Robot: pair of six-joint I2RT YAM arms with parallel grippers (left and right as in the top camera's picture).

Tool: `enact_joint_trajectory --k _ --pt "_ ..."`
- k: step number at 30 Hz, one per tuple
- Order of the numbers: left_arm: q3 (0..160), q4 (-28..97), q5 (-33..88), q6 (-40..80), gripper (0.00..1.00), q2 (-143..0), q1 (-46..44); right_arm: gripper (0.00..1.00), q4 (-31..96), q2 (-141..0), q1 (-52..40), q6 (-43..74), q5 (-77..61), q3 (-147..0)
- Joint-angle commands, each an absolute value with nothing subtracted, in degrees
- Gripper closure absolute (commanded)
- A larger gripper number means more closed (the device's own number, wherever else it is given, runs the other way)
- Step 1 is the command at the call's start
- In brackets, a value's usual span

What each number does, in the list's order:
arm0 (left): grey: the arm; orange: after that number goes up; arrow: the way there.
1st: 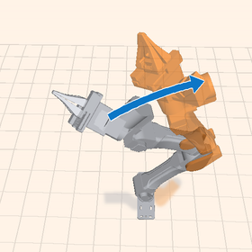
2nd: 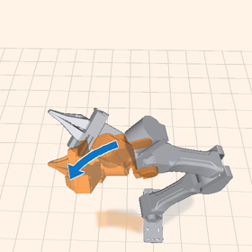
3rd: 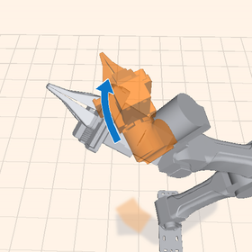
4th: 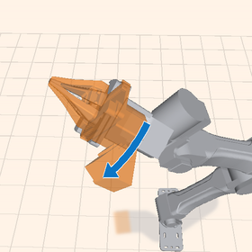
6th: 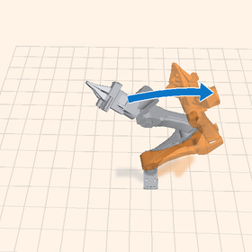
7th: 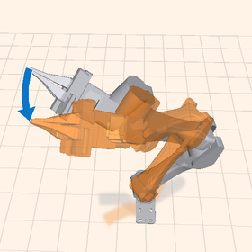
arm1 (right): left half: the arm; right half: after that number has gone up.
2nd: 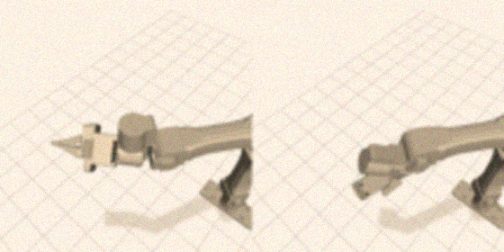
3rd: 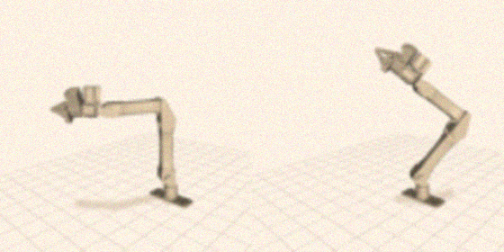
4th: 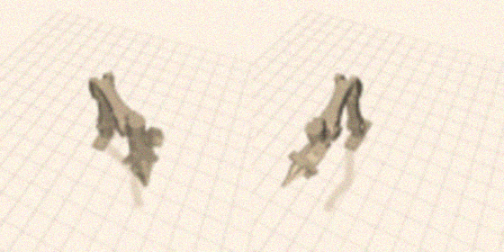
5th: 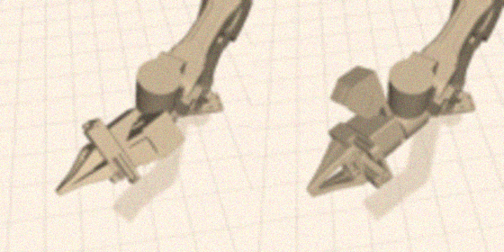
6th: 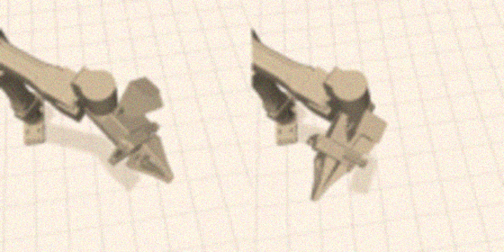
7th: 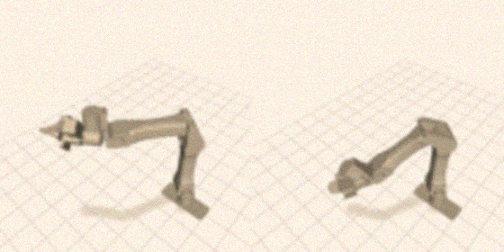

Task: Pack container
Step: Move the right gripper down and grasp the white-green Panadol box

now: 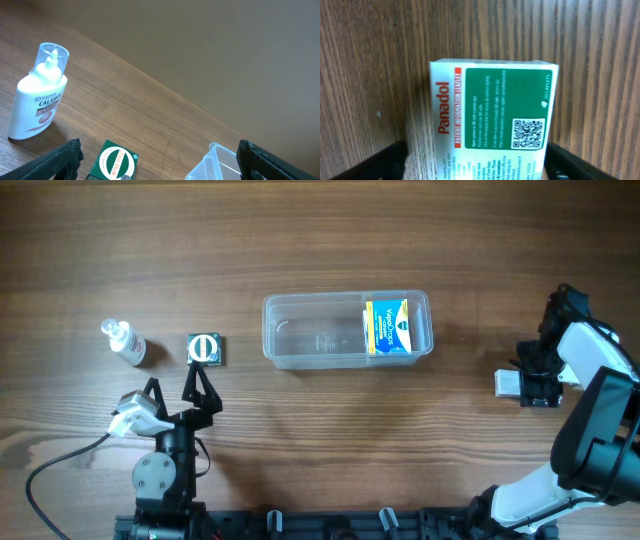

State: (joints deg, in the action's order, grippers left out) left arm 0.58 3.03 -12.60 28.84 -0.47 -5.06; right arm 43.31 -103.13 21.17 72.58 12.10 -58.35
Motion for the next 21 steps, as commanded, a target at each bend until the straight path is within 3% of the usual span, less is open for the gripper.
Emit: enact_joint_trajectory --k 1,10,17,21 --pt "0.32 3.03 -12.93 28.56 0.0 -0.16 -4.6 0.23 42.61 -102.78 21.3 72.01 10.61 -57.6" --pt "0.32 3.03 -12.95 28.58 0.0 -0.16 -4.6 0.37 42.68 -102.74 21.3 71.46 9.21 -57.91" --pt "0.32 3.03 -12.93 28.58 0.0 -0.16 -4.6 0.48 42.89 -102.39 21.3 62.7 7.38 -60.99" --pt "0.32 3.03 -12.93 28.58 0.0 -0.16 -4.6 0.5 43.9 -102.19 21.28 60.45 5.61 -64.34"
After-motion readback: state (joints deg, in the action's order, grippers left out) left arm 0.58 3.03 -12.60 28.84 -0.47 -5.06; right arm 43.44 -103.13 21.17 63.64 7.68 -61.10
